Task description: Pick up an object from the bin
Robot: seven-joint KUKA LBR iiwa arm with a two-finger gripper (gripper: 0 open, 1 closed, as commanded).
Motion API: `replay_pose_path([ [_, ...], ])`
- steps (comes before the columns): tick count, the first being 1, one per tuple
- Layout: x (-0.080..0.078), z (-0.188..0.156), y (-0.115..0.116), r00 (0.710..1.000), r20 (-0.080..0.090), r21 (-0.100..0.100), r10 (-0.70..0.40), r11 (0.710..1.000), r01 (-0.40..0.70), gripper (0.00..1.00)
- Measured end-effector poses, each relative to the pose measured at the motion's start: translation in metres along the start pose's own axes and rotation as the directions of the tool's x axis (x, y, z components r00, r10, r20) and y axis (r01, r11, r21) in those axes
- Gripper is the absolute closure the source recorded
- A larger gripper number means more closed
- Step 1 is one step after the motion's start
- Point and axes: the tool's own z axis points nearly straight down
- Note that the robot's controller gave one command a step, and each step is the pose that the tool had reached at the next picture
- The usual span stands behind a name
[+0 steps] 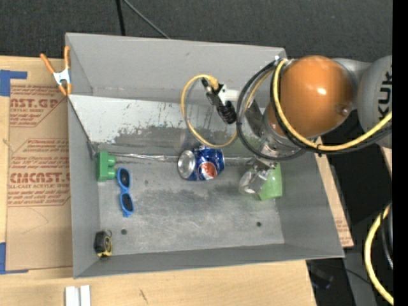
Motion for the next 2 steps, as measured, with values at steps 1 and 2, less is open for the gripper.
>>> replay_pose_path([
  [1,0.006,-0.024,-0.019,1.0,-0.002,0.002,-0.004,1.0,0.004,1.0],
  [2,-0.001,0.033,-0.034,0.928,0.004,-0.001,-0.372,0.928,0.372,1.0],
])
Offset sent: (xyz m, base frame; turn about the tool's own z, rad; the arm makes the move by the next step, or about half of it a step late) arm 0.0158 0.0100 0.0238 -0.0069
